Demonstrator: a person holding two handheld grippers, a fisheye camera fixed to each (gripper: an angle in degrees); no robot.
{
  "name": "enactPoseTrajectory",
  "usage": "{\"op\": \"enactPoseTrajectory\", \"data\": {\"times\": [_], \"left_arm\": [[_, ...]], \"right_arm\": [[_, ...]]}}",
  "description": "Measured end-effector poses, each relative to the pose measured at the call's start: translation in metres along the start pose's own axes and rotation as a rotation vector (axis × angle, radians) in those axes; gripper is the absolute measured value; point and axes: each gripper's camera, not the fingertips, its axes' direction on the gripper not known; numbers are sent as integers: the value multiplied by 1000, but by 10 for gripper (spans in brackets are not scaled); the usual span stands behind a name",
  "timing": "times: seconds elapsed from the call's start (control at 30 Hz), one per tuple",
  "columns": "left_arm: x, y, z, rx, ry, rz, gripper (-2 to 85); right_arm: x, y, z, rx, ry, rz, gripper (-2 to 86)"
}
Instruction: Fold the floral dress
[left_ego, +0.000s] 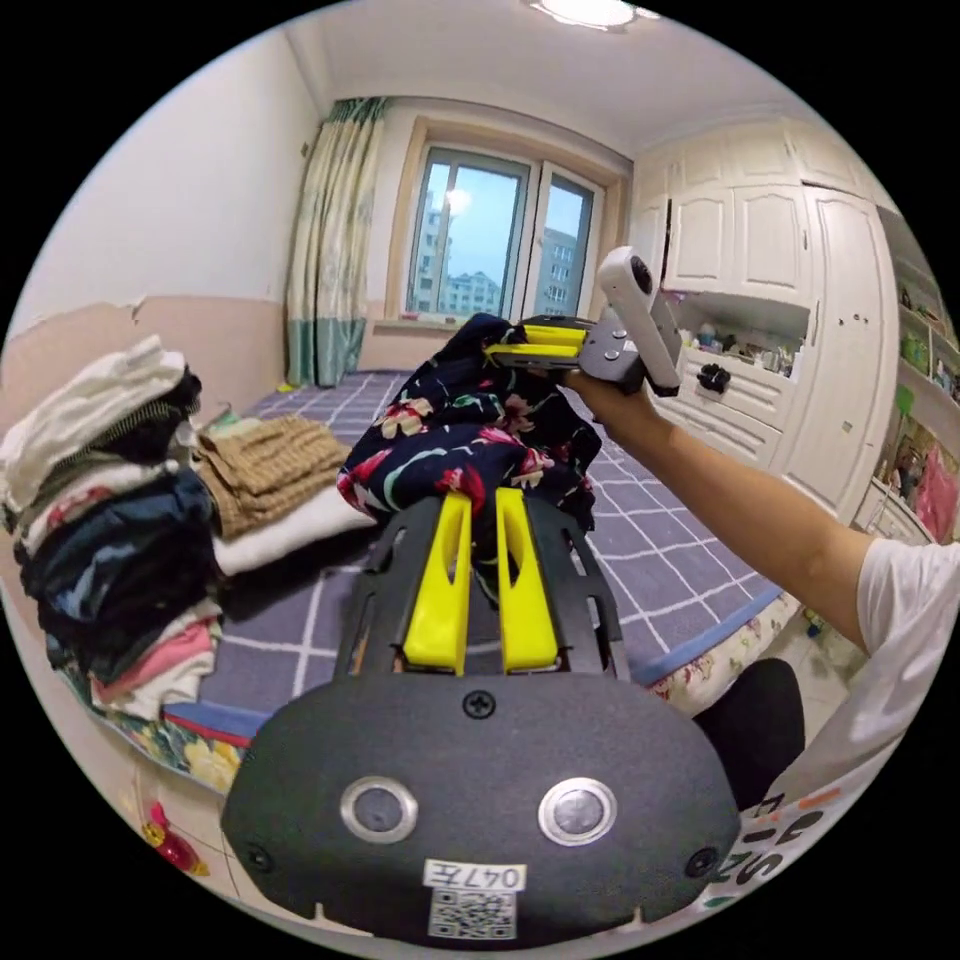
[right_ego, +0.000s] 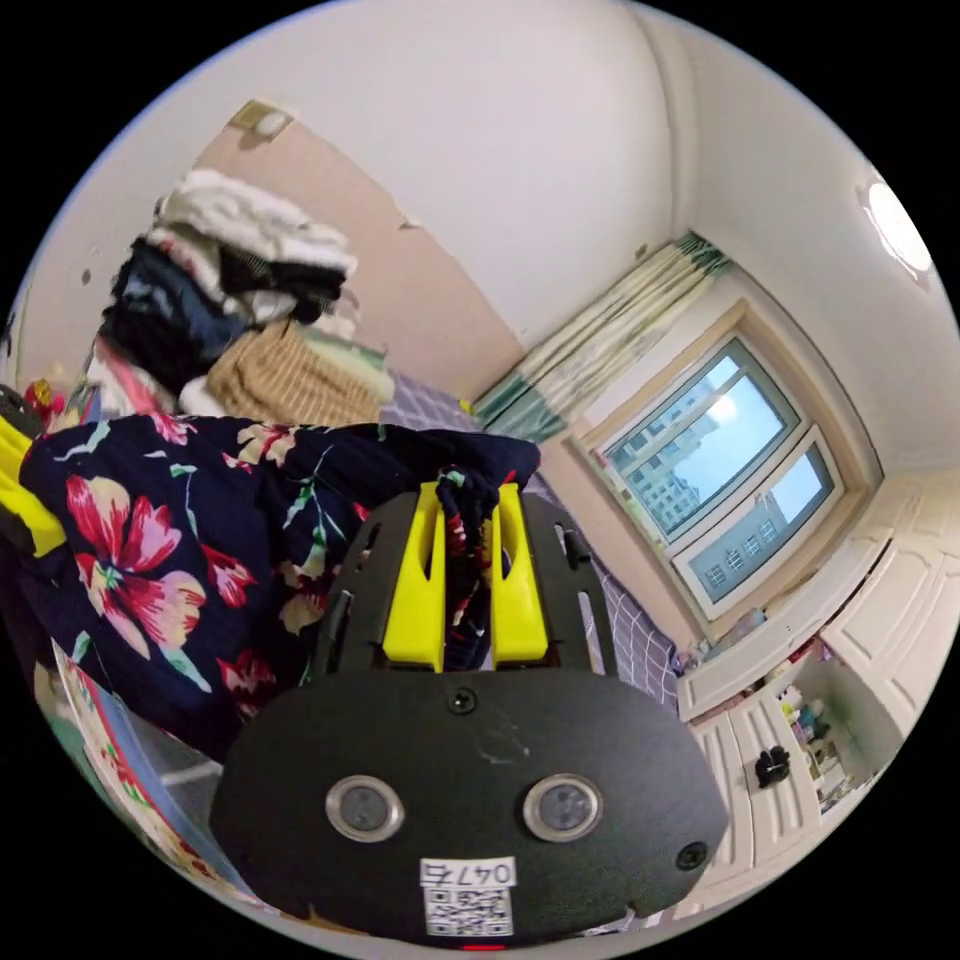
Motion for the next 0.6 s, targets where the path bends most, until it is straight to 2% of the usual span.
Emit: {"op": "enactPoseTrajectory", "data": {"times": [0.13,0.27,0.37,0.43,0.5,0.6], "left_arm": [[-50,-50,-37,130,-92,4,39],[-106,-85,-41,134,-135,-21,42],[-173,-88,-6,66,-75,-174,47],[-225,-69,44,-77,-28,-328,52],[-251,-47,78,-157,6,-426,57],[-258,-37,98,-194,13,-392,63]], "right_arm": [[33,-88,10,98,0,80,32],[33,-184,70,124,-47,126,35],[2,-228,151,36,-119,138,42],[-29,-239,210,-47,-205,126,51],[-75,-235,289,-224,-374,126,65],[-113,-210,333,-228,-480,176,78]]}}
